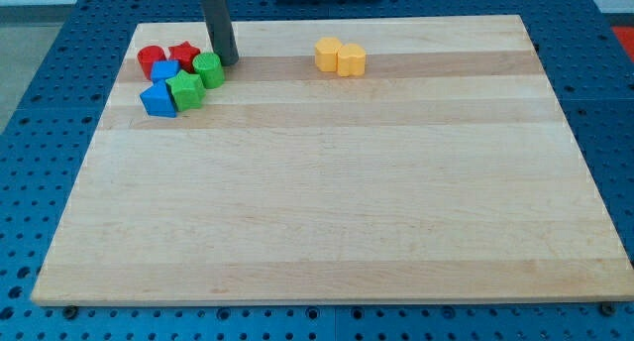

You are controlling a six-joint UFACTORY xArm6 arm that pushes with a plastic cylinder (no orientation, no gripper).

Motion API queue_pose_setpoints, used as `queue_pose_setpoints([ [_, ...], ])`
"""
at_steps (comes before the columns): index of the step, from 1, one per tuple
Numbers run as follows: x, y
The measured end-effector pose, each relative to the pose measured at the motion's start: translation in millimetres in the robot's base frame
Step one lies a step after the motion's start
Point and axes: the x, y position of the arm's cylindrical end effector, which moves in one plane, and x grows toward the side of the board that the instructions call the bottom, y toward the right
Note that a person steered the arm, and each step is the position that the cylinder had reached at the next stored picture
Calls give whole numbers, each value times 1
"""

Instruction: Move the green circle to the bottom right of the green star

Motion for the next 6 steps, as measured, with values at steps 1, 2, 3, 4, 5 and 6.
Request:
queue_pose_setpoints([
  [1,-24,-4],
  [2,-23,-11],
  [3,-22,-11],
  [4,-3,-14],
  [5,4,-14],
  [6,17,-14],
])
